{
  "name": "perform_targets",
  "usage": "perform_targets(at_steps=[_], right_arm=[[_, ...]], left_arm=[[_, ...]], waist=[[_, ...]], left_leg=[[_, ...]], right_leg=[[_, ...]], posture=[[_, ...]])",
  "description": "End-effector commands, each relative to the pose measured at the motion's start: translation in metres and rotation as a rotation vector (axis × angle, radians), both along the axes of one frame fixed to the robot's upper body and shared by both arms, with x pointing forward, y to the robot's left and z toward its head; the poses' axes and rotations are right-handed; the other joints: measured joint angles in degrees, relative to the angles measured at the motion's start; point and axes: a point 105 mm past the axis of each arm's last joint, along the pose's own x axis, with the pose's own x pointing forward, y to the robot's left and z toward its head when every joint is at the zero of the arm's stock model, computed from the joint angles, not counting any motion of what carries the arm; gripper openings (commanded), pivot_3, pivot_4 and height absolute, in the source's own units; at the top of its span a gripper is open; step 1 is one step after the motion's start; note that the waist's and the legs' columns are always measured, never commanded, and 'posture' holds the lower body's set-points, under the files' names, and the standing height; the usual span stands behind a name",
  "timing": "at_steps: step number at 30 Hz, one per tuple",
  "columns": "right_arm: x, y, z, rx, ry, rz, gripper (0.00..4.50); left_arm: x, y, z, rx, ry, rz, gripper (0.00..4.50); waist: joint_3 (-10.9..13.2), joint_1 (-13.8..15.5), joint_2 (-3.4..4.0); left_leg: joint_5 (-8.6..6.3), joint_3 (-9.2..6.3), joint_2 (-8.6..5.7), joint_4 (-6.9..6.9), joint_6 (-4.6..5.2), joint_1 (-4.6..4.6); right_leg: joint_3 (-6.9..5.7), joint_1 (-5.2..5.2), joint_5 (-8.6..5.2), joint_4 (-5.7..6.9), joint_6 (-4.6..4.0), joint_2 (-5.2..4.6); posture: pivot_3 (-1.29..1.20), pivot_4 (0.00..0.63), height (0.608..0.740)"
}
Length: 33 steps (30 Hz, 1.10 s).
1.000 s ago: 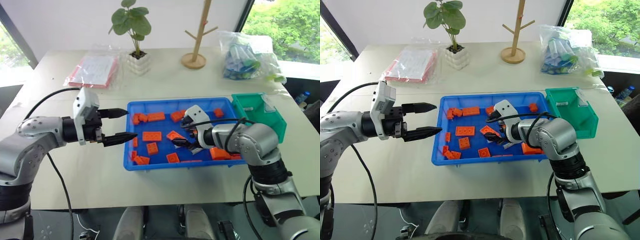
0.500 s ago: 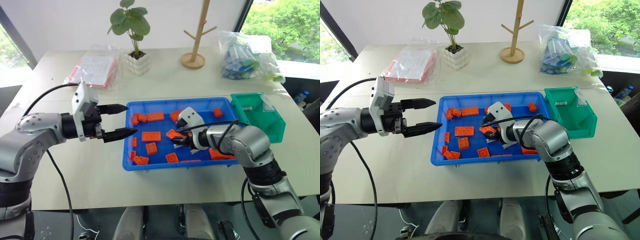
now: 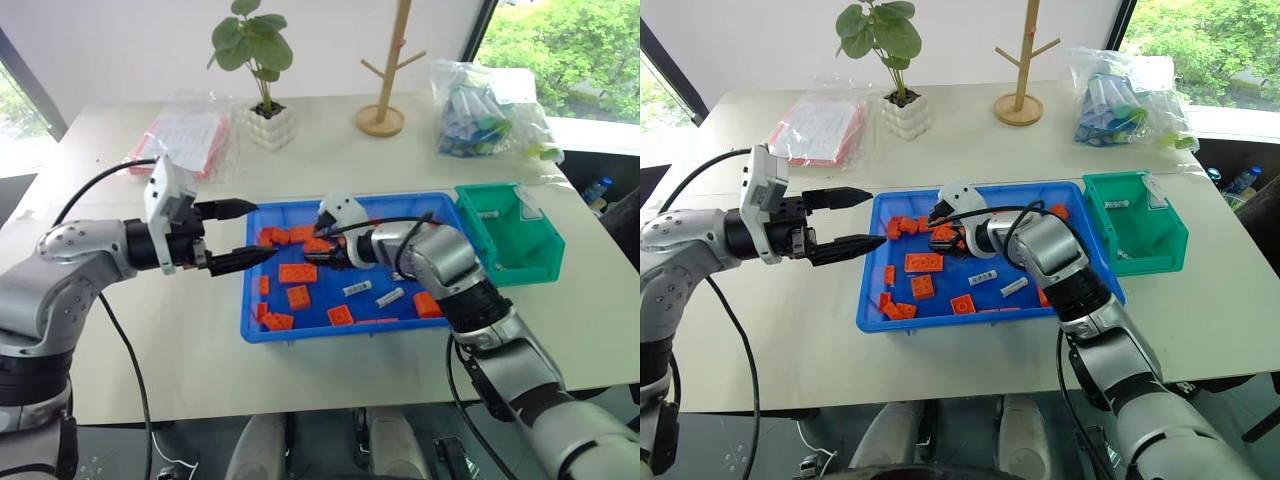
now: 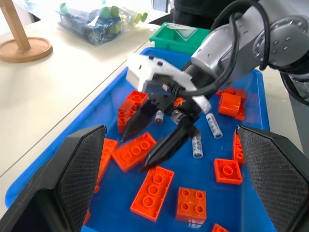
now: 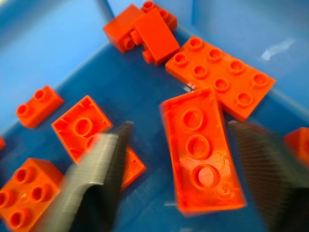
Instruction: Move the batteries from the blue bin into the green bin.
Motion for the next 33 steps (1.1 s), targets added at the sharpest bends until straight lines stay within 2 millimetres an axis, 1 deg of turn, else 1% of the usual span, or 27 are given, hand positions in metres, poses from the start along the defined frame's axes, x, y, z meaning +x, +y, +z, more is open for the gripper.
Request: perform_targets(at_steps=[1,4,6,9,11,13,16,20,24,28,32,33], right_arm=[[0.005,0.002,0.041,0.032,-0.144,0.079,4.43],[-0.008,-0.010,0.064,0.042,-0.196,0.221,4.43],[-0.023,-0.024,0.069,0.014,-0.205,0.335,4.43],[-0.046,-0.046,0.062,-0.063,-0.189,0.497,4.43],[-0.054,-0.058,0.052,-0.133,-0.189,0.565,4.43],[-0.061,-0.064,0.045,-0.139,-0.168,0.605,4.43],[-0.060,-0.066,0.039,-0.126,-0.162,0.608,4.43],[-0.056,-0.066,0.028,-0.140,-0.168,0.602,4.43],[-0.056,-0.066,0.009,-0.179,-0.173,0.614,4.43],[-0.057,-0.069,-0.008,-0.225,-0.173,0.624,4.43],[-0.053,-0.072,-0.016,-0.242,-0.181,0.613,4.43],[-0.051,-0.073,-0.017,-0.248,-0.186,0.604,4.20]], left_arm=[[-0.001,-0.001,0.007,0.000,-0.043,-0.005,4.50],[-0.001,-0.001,0.006,0.001,-0.044,-0.005,4.50],[-0.001,-0.001,0.006,0.000,-0.046,-0.006,4.50],[-0.002,-0.003,0.006,-0.003,-0.049,-0.010,4.50],[-0.003,-0.004,0.006,-0.001,-0.049,-0.021,4.50],[-0.007,-0.009,0.007,0.009,-0.054,-0.053,4.50],[-0.012,-0.014,0.009,0.021,-0.057,-0.092,4.50],[-0.017,-0.013,0.008,0.036,-0.041,-0.126,4.50],[-0.022,-0.014,0.007,0.051,-0.033,-0.151,4.50],[-0.021,-0.014,0.008,0.053,-0.037,-0.150,4.50],[-0.019,-0.013,0.011,0.055,-0.042,-0.148,4.50],[-0.018,-0.013,0.012,0.055,-0.044,-0.146,4.50]], waist=[[0.0,0.0,0.00],[0.0,0.3,0.01],[0.0,0.3,-0.01],[0.0,0.1,-0.04],[0.0,0.1,-0.05],[0.1,-0.1,-0.07],[0.1,-0.2,-0.07],[0.1,0.2,-0.08],[0.1,0.4,-0.13],[0.1,0.3,-0.12],[0.1,0.2,-0.13],[0.1,0.2,-0.14]], left_leg=[[0.00,0.00,0.00,0.00,-0.01,0.00],[0.01,-0.02,0.00,0.00,-0.01,-0.02],[0.00,-0.04,-0.01,0.00,-0.01,-0.03],[0.00,-0.02,-0.01,-0.01,-0.01,-0.01],[0.00,-0.02,0.01,-0.03,-0.01,0.00],[0.00,0.01,0.03,-0.03,-0.01,0.00],[0.01,0.06,0.08,-0.01,-0.02,0.02],[0.06,0.04,0.09,0.00,-0.10,0.02],[0.07,0.02,0.06,0.00,-0.13,0.00],[0.07,0.02,0.05,0.00,-0.13,0.00],[0.10,0.02,0.05,0.00,-0.18,0.00],[0.10,0.02,0.05,0.00,-0.18,0.01]], right_leg=[[0.01,-0.01,0.00,0.00,0.00,0.00],[0.01,-0.01,0.00,0.00,0.00,0.00],[0.00,0.01,-0.01,-0.03,0.02,-0.01],[0.00,0.03,-0.02,-0.05,0.03,-0.02],[0.00,0.03,-0.03,-0.05,0.04,-0.01],[0.00,0.02,-0.03,-0.05,0.03,-0.01],[0.01,0.01,-0.02,-0.05,0.02,-0.01],[0.01,0.01,-0.02,-0.04,0.01,-0.01],[0.01,0.02,-0.02,-0.06,0.01,-0.02],[0.01,0.02,-0.02,-0.06,0.01,-0.04],[0.01,0.02,-0.02,-0.05,0.01,-0.04],[0.01,0.02,-0.02,-0.05,0.01,-0.03]], posture=[[0.00,0.150,0.692],[0.00,0.150,0.692],[0.00,0.150,0.692],[0.00,0.150,0.692],[0.00,0.150,0.692],[0.00,0.150,0.692],[0.00,0.150,0.692],[0.00,0.150,0.692],[0.00,0.150,0.692],[0.00,0.150,0.692],[0.00,0.150,0.692],[0.00,0.150,0.692]])
